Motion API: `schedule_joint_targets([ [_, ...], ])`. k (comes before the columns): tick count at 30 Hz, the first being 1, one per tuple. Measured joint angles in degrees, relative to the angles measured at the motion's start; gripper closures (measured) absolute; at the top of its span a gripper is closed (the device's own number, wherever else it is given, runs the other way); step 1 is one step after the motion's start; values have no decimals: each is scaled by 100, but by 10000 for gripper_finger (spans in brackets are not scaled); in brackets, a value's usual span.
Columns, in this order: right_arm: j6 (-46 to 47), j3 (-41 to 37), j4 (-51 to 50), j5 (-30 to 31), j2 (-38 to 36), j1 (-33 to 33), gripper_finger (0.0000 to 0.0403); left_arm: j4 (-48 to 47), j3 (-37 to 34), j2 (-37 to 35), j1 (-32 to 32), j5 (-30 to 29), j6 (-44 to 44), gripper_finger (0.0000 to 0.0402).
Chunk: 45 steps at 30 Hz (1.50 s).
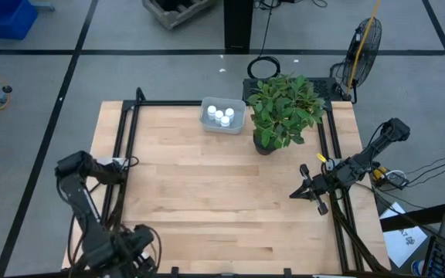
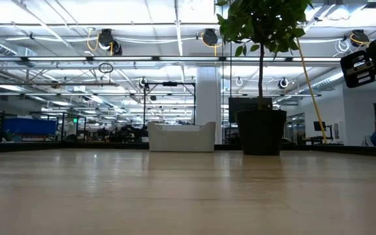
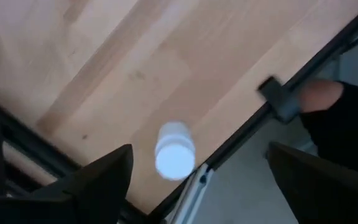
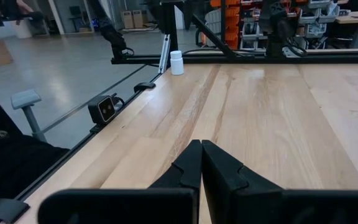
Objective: Pick and place pill bottles into a basket
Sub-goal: Put the white pill bottle into the gray bin
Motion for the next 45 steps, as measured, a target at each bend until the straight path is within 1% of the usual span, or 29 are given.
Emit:
schedule_joint_targets([
  [4, -1, 0, 0, -1, 0, 0, 399, 3, 2, 217, -278, 45, -386, 44],
  [8, -1, 0, 0, 0, 1, 2, 399, 289, 2, 282, -499, -311, -675, 58],
  [14, 0, 0, 0, 0, 0, 1, 399, 197, -4, 284, -683, -264, -1120, 71],
  [18, -2, -2, 0, -2, 1, 0, 399, 267, -268, 282, -822, -244, -1431, 73],
  [22, 0, 0, 0, 0, -1, 0, 399, 946, -768, 287, -855, 27, -1546, 71],
  [26, -1, -2, 0, 0, -1, 1, 399, 1466, -1125, 289, -826, -114, -1376, 78],
  [31, 0, -2, 0, 0, 1, 0, 399, 1620, -1425, 289, -800, 88, -1363, 86],
  [34, -2, 0, 0, 0, 1, 2, 399, 1765, -1539, 286, -810, 108, -1358, 92],
  [38, 0, 0, 0, 0, 1, 0, 399, 1929, -1592, 286, -803, 100, -1265, 116],
  [45, 0, -1, 0, 0, 0, 0, 399, 1913, -1593, 286, -805, 0, -1189, 189],
])
